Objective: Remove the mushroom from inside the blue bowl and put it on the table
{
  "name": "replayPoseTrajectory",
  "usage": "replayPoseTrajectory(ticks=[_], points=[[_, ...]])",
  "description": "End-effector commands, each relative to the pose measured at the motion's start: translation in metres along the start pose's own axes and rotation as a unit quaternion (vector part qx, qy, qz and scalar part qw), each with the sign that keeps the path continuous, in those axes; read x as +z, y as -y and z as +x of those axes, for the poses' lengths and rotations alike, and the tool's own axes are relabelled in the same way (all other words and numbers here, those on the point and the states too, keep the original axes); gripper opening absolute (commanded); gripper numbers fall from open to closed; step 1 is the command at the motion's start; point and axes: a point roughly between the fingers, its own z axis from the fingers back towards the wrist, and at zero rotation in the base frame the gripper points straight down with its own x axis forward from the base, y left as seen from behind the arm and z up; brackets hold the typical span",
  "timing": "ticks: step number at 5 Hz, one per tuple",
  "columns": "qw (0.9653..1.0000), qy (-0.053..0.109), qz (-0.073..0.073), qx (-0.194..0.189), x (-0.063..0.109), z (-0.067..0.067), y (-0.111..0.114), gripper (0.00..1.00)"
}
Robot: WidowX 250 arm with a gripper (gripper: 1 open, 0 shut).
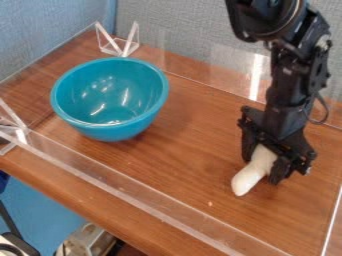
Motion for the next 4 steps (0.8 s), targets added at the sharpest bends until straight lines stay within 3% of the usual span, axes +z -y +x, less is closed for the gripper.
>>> replayPoseTrajectory(ticks=[1,2,3,4], points=[[0.9998,0.017,0.005,0.011,0.008,0.001,-0.011,0.00],[0.9998,0.015,0.007,-0.011,0.009,0.005,-0.006,0.00],[0.9999,0.013,0.007,0.000,0.005,0.001,-0.018,1.00],[0.9979,0.020,0.015,0.060,0.007,0.000,-0.018,1.00]])
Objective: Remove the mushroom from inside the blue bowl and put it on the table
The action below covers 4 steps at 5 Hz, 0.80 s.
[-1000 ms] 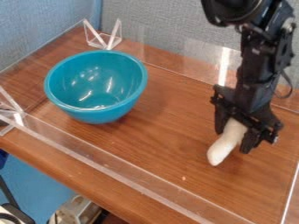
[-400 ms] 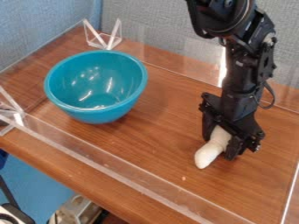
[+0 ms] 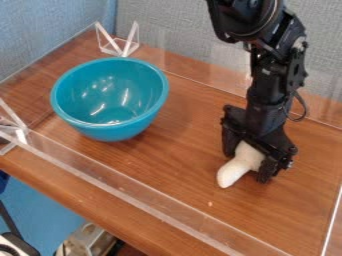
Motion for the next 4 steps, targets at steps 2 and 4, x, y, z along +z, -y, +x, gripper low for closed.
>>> replayPoseTrajectory(ticks=[2,4], points=[[0.9971,0.051,0.019,0.053,0.037,-0.002,-0.001,1.00],[0.9933,0.077,0.031,0.081,0.061,-0.004,0.000,1.00]])
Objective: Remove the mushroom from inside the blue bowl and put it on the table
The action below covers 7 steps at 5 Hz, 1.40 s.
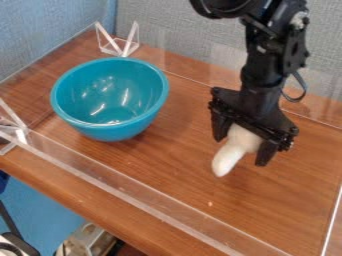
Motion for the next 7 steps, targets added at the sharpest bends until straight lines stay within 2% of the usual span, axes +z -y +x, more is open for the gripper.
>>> replayPoseTrajectory(ticks=[1,4,5,6,7], points=[[0.9991,0.030,-0.003,0.031,0.012,0.010,0.008,0.00],[0.9999,0.014,-0.008,-0.004,-0.008,0.006,0.035,0.00],[0.9997,0.013,-0.010,-0.020,-0.019,0.000,0.026,0.00],[0.9991,0.017,-0.011,-0.037,-0.025,-0.004,0.017,1.00],[0.9996,0.026,-0.002,-0.011,-0.018,-0.004,0.022,1.00]])
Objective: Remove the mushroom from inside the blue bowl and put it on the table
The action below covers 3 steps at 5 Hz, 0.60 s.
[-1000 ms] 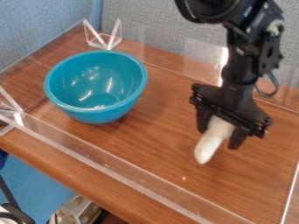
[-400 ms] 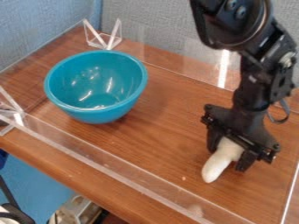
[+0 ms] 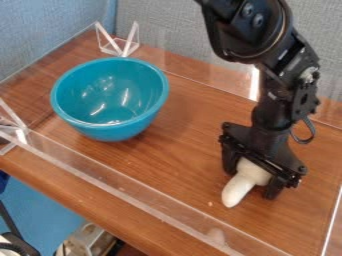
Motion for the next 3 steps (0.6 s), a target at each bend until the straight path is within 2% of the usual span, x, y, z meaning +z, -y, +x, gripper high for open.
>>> replayPoseTrajectory(ticks=[1,3], points=[[0.9988,0.041,0.003,0.026,0.026,0.008,0.006,1.00],[0.9973,0.072,0.006,0.015,0.046,0.013,-0.002,1.00]])
